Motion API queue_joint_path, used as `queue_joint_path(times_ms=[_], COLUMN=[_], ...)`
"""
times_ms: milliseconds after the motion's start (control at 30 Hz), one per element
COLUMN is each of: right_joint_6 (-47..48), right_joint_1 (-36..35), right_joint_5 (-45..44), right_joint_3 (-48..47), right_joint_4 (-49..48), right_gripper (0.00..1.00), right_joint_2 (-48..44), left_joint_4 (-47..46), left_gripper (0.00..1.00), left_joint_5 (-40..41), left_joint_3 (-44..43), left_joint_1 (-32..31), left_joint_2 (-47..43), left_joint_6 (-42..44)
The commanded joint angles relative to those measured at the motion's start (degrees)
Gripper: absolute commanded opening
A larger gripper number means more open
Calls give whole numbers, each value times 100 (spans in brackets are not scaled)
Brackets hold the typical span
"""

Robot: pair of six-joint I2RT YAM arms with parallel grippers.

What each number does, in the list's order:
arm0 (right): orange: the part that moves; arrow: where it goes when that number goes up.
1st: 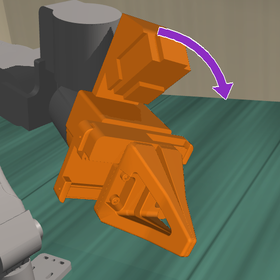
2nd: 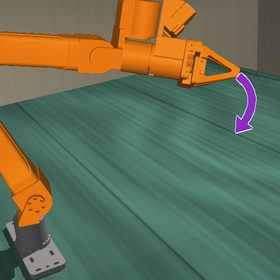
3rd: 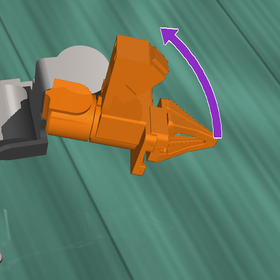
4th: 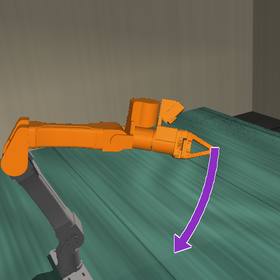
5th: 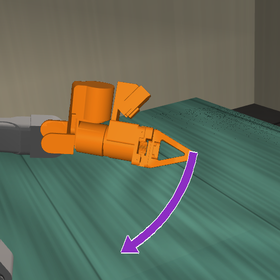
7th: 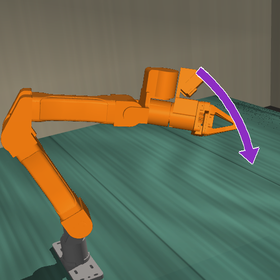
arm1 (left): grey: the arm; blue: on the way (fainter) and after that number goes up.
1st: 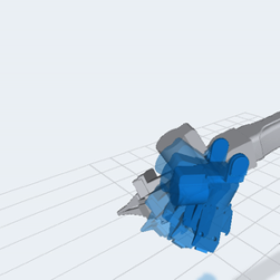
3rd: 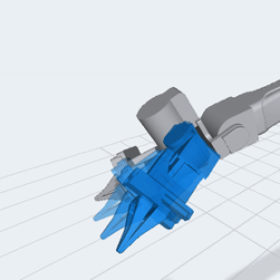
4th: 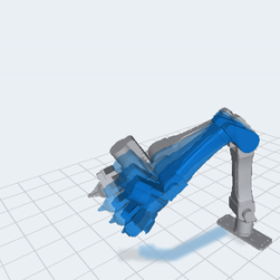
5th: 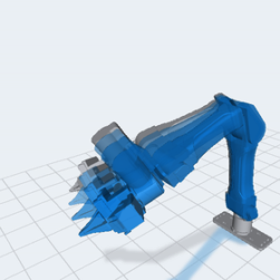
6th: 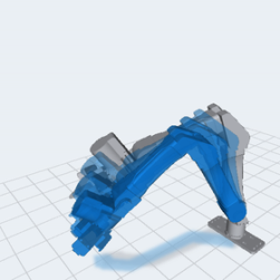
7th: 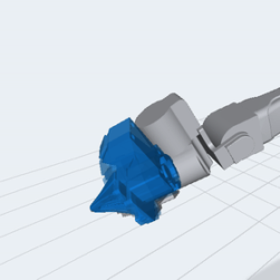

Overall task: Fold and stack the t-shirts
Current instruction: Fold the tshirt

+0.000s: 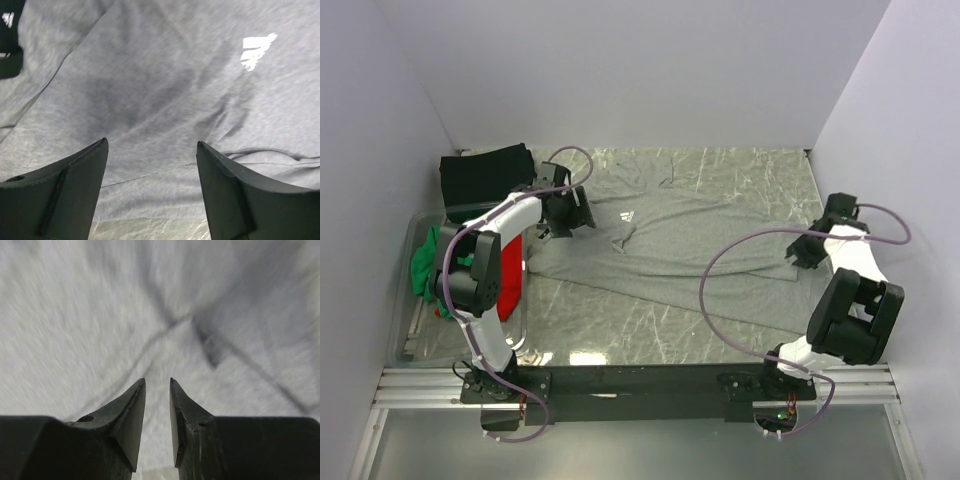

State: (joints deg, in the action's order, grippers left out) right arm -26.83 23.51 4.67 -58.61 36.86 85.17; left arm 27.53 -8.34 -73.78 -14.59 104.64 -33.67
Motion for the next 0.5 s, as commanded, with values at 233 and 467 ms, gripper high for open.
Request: queue_joint_path(times_ms=[233,467], right_joint_6=[-780,-1008], right_joint_1=[-812,-927], right_joint_5=[736,650], right_joint_3=[930,1211], right_joint_4=[-662,-619], right_gripper=[33,32], right_joint_2=[96,413], left_joint_4=[-467,-696], left_gripper=[78,77], left_joint_5=[-414,-81], left_joint_3=[-111,494], left_joint_1=[-44,-44], left_joint_2=[241,259], left_joint_6=[-26,-26])
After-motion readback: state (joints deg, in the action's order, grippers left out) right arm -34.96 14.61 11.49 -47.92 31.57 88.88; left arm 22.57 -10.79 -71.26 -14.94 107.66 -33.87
